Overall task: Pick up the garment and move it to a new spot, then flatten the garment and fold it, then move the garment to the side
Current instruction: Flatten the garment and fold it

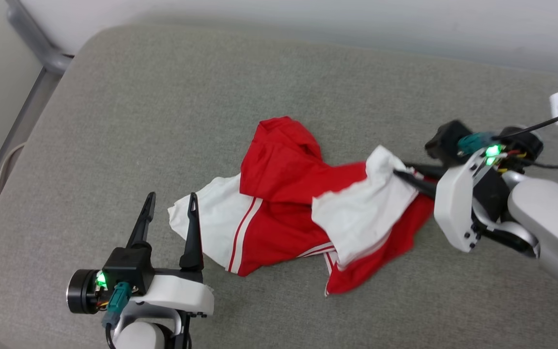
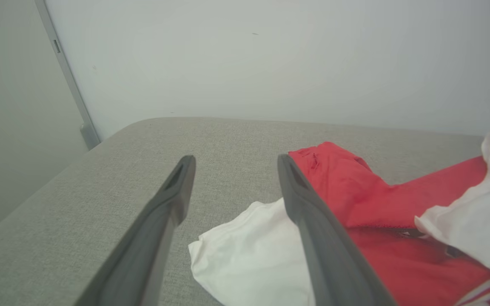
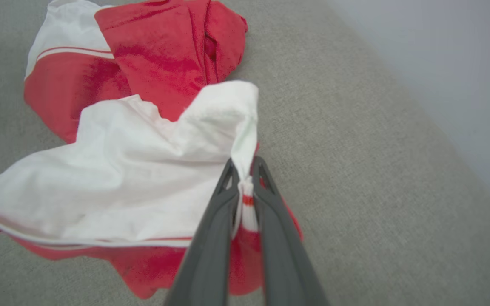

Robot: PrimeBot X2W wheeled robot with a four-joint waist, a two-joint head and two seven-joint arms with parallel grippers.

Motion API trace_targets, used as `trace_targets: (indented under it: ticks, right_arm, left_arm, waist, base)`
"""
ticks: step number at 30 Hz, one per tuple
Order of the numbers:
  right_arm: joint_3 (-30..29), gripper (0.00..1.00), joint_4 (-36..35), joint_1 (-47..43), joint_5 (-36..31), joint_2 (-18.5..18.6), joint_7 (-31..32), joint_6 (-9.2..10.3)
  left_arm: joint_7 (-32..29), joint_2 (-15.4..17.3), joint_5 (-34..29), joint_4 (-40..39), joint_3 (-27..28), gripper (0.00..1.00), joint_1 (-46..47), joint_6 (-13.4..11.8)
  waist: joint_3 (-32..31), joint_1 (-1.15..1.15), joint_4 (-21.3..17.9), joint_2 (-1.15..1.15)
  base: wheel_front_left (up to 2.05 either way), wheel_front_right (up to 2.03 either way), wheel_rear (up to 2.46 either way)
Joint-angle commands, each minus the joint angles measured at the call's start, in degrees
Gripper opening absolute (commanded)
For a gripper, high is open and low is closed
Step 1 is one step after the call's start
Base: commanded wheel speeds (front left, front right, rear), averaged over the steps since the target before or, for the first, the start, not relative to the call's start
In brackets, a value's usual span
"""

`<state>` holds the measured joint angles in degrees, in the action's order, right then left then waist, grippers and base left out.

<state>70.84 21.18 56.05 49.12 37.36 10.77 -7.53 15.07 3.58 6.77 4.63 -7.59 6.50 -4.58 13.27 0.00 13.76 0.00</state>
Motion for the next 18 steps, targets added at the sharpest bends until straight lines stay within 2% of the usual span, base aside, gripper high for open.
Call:
trace_targets:
  ticks: [1, 5, 9, 18]
  right_arm:
    - [-0.78, 0.00, 0.77, 1.13, 0.30, -0.26, -3.14, 0.08]
    - [-2.40, 0.00, 2.31, 1.14, 1.10, 1.27, -8.77, 0.09]
    - [-3.43, 0.00, 3.54, -2.60, 1.54, 3.83, -13.02, 0.08]
    - [-10.24, 0.00, 9.91, -17.51, 6.30, 8.77, -20.43, 0.08]
  left_arm:
    - [0.15, 0.03, -0.39, 0.19, 0.47, 1.00, -0.57, 0.26]
    - [0.15, -0.17, -1.04, 0.43, 1.54, 1.00, -1.77, 0.60]
    - [0.15, -0.31, -1.33, 0.64, 2.47, 1.00, -3.14, 0.88]
    - [0.15, -0.57, -1.26, 0.68, 4.01, 1.00, -6.30, 1.03]
  waist:
    - [-1.59, 0.00, -1.20, 0.00]
    - [-3.64, 0.00, -2.26, 0.00]
    - [-5.31, 0.00, -3.25, 0.00]
    - [-7.36, 0.00, -5.95, 0.00]
  base:
    - [0.00, 0.00, 0.00]
    - [0.00, 0.00, 0.00]
    - [0.00, 0.00, 0.00]
    - [0.00, 0.00, 0.00]
